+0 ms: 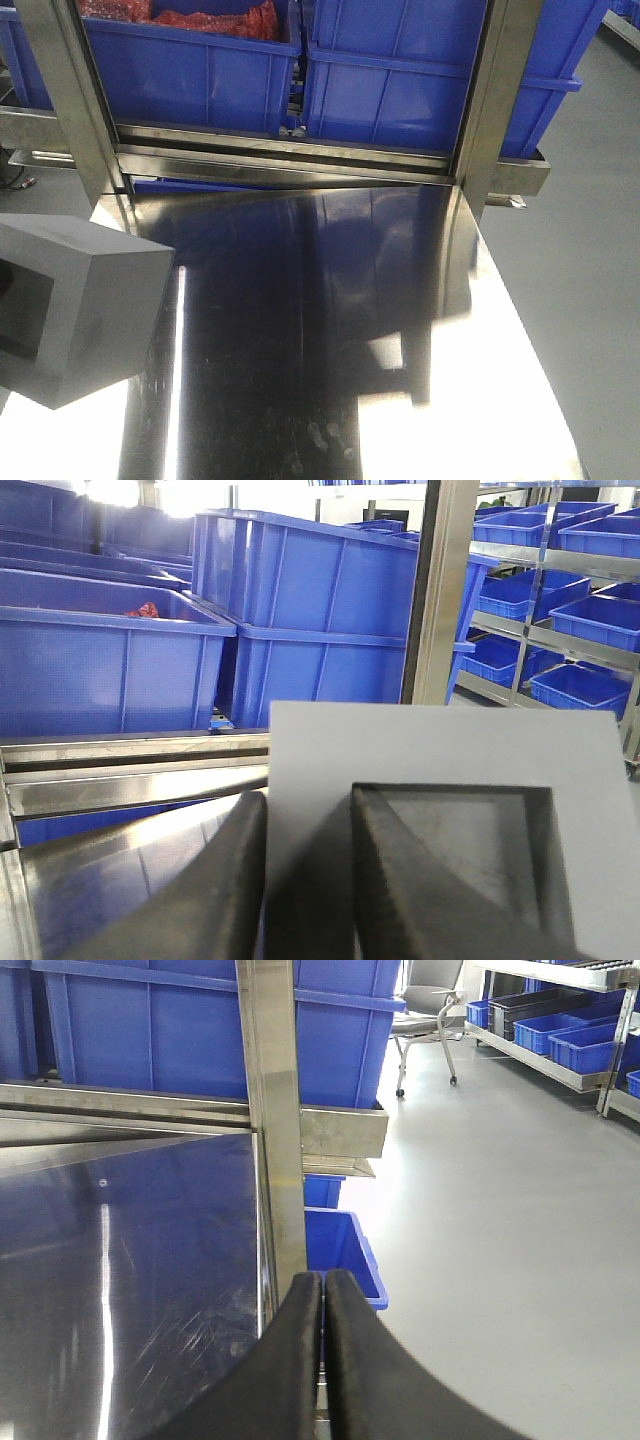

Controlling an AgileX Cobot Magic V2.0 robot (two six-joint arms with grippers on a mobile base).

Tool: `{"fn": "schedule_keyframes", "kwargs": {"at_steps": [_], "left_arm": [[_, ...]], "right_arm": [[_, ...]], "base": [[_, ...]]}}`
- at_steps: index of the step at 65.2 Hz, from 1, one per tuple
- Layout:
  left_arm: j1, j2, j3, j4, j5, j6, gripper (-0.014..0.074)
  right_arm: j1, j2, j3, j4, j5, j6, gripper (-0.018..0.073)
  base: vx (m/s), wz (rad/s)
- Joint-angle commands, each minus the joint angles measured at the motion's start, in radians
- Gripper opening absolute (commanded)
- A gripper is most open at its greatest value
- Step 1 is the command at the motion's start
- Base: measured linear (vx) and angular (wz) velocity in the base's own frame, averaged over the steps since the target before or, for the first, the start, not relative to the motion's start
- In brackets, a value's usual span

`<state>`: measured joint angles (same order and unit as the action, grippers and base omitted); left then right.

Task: Sort gray base to blue bin
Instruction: 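Lift the gray block with the left gripper toward the robot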

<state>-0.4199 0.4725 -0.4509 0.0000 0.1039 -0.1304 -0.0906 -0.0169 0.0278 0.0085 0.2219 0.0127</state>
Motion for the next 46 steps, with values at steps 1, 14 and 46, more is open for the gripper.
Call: {"fn": "schedule_keyframes", "kwargs": {"at_steps": [1,14,46], "left_arm": [[-0.004,0.001,-0.03,-0.01,-0.109,-0.007,-0.0006],[-0.004,0.001,-0.03,-0.01,-0.109,-0.007,-0.0006],[-0.004,0.001,-0.03,-0.01,-0.109,-0.007,-0.0006]], "right_arm": [[0.0,-0.002,0.002,-0.008,-0.074,-0.013,-0.0005],[0.0,-0.002,0.002,-0.008,-0.075,-0.013,-0.0005],[0.0,-0.002,0.002,-0.008,-0.075,-0.013,-0.0005]], "base": [[0.0,0.0],[0.0,0.0],[0.0,0.0]]}}
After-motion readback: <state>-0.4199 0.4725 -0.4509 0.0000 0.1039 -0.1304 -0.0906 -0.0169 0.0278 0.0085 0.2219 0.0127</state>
